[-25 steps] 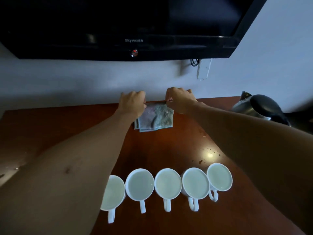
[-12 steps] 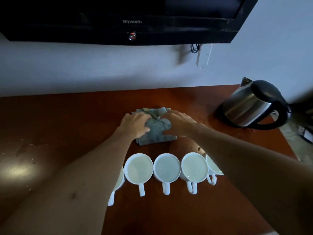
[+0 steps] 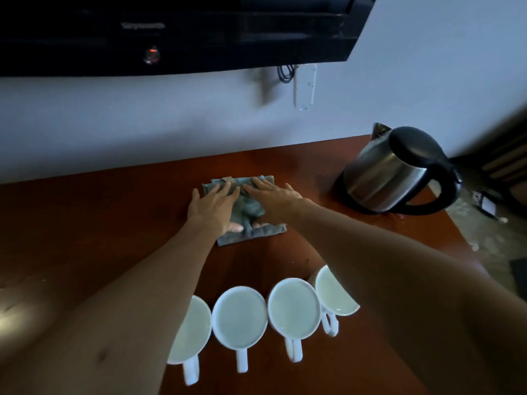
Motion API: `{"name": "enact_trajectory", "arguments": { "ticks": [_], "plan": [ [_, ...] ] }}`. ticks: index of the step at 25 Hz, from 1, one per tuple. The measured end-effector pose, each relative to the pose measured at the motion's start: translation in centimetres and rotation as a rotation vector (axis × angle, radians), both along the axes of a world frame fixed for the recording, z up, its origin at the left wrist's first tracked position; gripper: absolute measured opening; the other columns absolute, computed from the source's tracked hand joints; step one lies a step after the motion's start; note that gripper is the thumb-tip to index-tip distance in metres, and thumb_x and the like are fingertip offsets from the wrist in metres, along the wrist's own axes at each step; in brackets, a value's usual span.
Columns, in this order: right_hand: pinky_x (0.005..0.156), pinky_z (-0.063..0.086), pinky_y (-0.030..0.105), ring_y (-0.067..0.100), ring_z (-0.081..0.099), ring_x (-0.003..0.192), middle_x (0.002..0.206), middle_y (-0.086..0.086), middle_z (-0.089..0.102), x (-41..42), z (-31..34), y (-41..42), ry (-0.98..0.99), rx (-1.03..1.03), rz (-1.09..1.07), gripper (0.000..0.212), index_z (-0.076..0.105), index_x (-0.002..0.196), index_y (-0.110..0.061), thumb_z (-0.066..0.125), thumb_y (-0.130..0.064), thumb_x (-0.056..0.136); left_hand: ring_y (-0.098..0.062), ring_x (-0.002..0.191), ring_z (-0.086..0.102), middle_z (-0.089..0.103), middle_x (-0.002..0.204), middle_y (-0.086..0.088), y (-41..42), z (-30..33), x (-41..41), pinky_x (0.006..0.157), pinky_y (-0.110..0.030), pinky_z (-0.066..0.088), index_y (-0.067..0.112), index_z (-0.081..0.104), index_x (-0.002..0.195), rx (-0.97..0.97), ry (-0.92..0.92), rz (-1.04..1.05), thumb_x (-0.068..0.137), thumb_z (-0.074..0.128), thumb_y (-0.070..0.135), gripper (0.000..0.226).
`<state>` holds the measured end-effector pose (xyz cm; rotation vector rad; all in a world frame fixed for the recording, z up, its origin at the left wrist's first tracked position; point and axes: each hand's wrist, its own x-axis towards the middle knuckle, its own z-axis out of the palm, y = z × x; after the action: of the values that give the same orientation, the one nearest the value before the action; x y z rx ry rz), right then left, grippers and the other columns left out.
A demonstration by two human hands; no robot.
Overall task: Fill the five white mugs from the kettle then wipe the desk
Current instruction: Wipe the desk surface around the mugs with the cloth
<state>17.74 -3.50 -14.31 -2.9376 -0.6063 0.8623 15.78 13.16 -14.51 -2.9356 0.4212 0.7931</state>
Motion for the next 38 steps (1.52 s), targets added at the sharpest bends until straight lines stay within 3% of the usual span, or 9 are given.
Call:
{"name": "enact_trajectory", "arguments": {
  "ticks": [11, 20, 29, 38],
  "plan": [
    [0.127, 0.011, 0.053, 0.02, -0.003, 0.159, 0.173, -0.001, -0.01, -8.5, -0.9, -15.9, 0.014, 0.081, -0.3, 0.104, -0.002, 0.164, -0.029, 0.066, -0.057, 0.091, -0.025, 0.157, 0.019, 0.011, 0.172, -0.001, -16.9, 0.9, -1.1, 0.123, -0.046, 0.022, 0.027, 0.017, 0.162, 0.099, 0.013, -0.347, 0.081, 0.078, 0.056, 0.105],
    [0.123, 0.003, 0.06, 0.02, -0.008, 0.158, 0.171, -0.004, -0.015, -16.7, -0.6, -23.4, 0.032, 0.036, -0.533, 0.104, -0.007, 0.163, -0.034, 0.06, -0.065, 0.09, -0.025, 0.155, 0.025, 0.011, 0.172, -0.002, -26.9, 2.7, -5.3, 0.123, -0.048, 0.027, 0.023, 0.018, 0.163, 0.151, 0.115, -0.543, 0.075, 0.089, 0.041, 0.114],
    [0.124, 0.004, 0.063, 0.014, -0.01, 0.158, 0.172, -0.007, -0.014, -18.7, -0.3, -30.5, 0.068, 0.034, -0.593, 0.106, -0.006, 0.163, -0.037, 0.065, -0.063, 0.088, -0.025, 0.159, 0.009, 0.003, 0.173, -0.001, -33.5, 1.1, -8.2, 0.125, -0.052, 0.02, 0.026, 0.01, 0.163, 0.068, 0.075, -0.506, 0.085, 0.083, 0.027, 0.107],
    [0.122, 0.003, 0.064, 0.014, -0.007, 0.158, 0.172, -0.006, -0.012, -16.5, -0.1, -34.4, 0.04, 0.023, -0.553, 0.104, -0.004, 0.164, -0.035, 0.063, -0.063, 0.09, -0.024, 0.159, 0.007, 0.001, 0.172, -0.002, -36.4, -0.4, -6.9, 0.124, -0.049, 0.023, 0.026, 0.008, 0.163, -0.027, 0.023, -0.439, 0.089, 0.078, 0.034, 0.102]
  ]
}}
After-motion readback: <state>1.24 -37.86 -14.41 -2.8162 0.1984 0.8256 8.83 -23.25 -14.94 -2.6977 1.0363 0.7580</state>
